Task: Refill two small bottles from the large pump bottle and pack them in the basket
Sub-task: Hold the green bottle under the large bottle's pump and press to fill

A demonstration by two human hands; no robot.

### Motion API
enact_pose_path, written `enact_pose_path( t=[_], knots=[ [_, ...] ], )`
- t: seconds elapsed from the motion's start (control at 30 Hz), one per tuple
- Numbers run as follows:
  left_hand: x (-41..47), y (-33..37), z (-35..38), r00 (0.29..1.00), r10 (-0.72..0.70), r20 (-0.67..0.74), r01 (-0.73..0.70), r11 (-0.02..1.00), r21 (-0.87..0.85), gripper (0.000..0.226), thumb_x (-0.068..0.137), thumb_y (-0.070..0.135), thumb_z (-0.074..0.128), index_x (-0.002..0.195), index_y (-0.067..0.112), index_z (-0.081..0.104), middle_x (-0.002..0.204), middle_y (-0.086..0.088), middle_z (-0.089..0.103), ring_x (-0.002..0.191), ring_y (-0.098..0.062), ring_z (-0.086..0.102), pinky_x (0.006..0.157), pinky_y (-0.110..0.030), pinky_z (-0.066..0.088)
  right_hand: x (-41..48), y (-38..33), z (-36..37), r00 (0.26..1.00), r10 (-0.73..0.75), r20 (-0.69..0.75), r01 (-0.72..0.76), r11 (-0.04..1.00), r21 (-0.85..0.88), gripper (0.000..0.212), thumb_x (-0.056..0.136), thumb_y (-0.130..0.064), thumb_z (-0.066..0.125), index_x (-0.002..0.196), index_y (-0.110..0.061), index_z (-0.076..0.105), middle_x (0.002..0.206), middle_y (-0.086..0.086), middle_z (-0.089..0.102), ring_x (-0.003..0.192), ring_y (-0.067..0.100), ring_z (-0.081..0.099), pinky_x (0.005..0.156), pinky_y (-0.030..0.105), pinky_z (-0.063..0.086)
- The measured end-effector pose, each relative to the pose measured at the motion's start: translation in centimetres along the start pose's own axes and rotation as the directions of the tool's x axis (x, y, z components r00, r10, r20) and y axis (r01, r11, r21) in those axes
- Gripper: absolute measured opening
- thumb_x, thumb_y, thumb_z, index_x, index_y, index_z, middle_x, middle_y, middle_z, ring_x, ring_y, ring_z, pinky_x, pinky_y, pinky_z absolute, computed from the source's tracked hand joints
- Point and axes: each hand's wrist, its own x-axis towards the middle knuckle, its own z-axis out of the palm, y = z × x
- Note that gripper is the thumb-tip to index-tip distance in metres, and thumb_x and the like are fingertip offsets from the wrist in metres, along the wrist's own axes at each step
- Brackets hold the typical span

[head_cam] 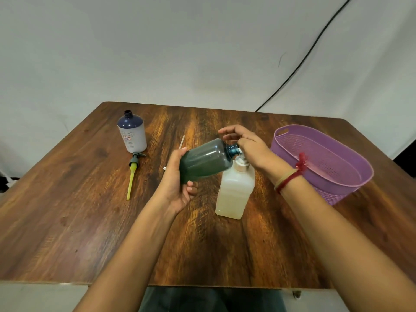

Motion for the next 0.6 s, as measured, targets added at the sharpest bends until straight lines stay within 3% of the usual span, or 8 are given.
enact_pose_path(
  t=[0.07, 0.13, 0.33, 0.5, 0.6],
  knots=[
    [-0.2, 0.0, 0.1, 1.000, -0.002, 0.018, 0.002, 1.000, -0.021, 0.041, 0.088, 0.052, 0.048, 0.095, 0.013, 0.059, 0.062, -0.003, 0.061, 0.032, -0.003, 0.039, 0.030, -0.009, 0.033, 0.5, -0.6, -0.4, 0.999, 0.036, 0.040, -0.036, 0.999, -0.006, 0.045, 0.088, 0.012, 0.026, 0.103, -0.018, 0.057, 0.118, 0.012, 0.050, 0.110, 0.019, 0.047, 0.092, 0.035, 0.045],
    [-0.2, 0.0, 0.1, 1.000, 0.000, 0.027, 0.000, 1.000, -0.027, 0.040, 0.089, 0.052, 0.049, 0.096, 0.013, 0.059, 0.062, -0.003, 0.062, 0.032, -0.003, 0.039, 0.031, -0.009, 0.033, 0.7, -0.6, -0.6, 0.995, 0.070, 0.069, -0.071, 0.997, 0.008, 0.045, 0.089, 0.011, 0.026, 0.104, -0.017, 0.058, 0.117, 0.013, 0.051, 0.111, 0.022, 0.048, 0.096, 0.038, 0.042],
    [0.1, 0.0, -0.2, 1.000, 0.000, -0.018, 0.000, 1.000, -0.005, 0.040, 0.087, 0.052, 0.050, 0.097, 0.014, 0.059, 0.060, -0.002, 0.060, 0.034, -0.003, 0.037, 0.030, -0.010, 0.032, 0.2, 0.7, 0.4, 0.999, 0.025, 0.021, -0.025, 0.999, 0.039, 0.048, 0.087, 0.014, 0.026, 0.107, -0.018, 0.056, 0.113, 0.008, 0.050, 0.104, 0.013, 0.048, 0.081, 0.022, 0.043],
    [-0.1, 0.2, 0.3, 1.000, 0.022, 0.010, -0.022, 1.000, -0.014, 0.038, 0.089, 0.051, 0.048, 0.095, 0.014, 0.058, 0.059, -0.001, 0.061, 0.033, -0.002, 0.037, 0.030, -0.009, 0.031, 0.7, -0.5, -0.5, 0.995, 0.065, 0.075, -0.068, 0.997, 0.042, 0.047, 0.089, 0.012, 0.025, 0.105, -0.019, 0.057, 0.115, 0.009, 0.052, 0.106, 0.017, 0.049, 0.089, 0.031, 0.045],
    [-0.1, 0.3, 0.4, 0.999, 0.040, 0.007, -0.040, 0.999, -0.002, 0.039, 0.090, 0.051, 0.047, 0.094, 0.014, 0.058, 0.058, -0.001, 0.061, 0.034, -0.002, 0.036, 0.031, -0.009, 0.031, 0.6, -0.3, -0.4, 0.994, 0.062, 0.089, -0.068, 0.995, 0.068, 0.047, 0.090, 0.012, 0.024, 0.110, -0.015, 0.056, 0.110, 0.004, 0.054, 0.099, 0.012, 0.051, 0.080, 0.023, 0.047]
  ],
)
